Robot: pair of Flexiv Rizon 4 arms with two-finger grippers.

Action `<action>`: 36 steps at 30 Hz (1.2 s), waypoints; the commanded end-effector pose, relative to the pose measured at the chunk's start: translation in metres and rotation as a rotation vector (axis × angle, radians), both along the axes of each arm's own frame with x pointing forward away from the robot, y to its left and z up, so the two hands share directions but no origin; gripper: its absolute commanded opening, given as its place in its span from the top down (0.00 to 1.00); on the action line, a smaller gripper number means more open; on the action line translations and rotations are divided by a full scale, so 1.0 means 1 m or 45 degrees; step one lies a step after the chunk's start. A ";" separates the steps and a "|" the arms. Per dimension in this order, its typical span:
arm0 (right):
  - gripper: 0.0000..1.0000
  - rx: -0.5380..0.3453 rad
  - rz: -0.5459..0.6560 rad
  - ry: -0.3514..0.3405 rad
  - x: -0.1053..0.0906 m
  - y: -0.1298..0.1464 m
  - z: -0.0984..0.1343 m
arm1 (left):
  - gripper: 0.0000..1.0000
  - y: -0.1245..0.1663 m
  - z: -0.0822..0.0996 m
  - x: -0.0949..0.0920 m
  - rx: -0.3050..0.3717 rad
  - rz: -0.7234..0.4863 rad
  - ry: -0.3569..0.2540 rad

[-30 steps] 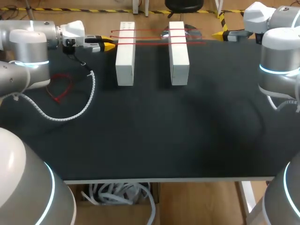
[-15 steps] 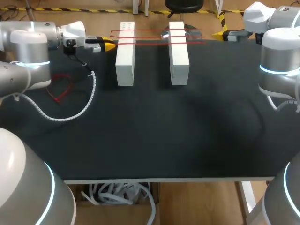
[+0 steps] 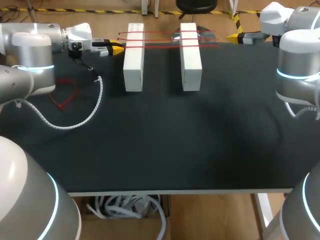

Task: Grab the tape and strap the tape.

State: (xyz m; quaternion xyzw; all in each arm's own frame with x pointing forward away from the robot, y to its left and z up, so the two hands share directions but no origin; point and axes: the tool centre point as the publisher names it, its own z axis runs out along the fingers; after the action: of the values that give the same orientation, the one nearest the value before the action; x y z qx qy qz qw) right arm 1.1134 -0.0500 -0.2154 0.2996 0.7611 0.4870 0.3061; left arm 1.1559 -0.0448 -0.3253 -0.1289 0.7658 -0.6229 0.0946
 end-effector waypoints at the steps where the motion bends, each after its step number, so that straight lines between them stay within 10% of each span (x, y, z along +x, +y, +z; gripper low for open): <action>1: 0.00 0.000 0.000 0.000 0.001 0.000 0.000 | 0.83 0.004 -0.002 0.000 -0.005 0.004 0.001; 36: 0.00 0.000 0.000 0.000 0.001 0.000 0.000 | 0.85 0.007 -0.003 0.002 -0.016 0.024 0.010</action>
State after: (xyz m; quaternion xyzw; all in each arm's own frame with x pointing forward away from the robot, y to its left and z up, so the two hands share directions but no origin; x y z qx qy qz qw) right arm 1.1134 -0.0500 -0.2154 0.2996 0.7611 0.4870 0.3061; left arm 1.1578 -0.0381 -0.3277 -0.1397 0.7614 -0.6257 0.0959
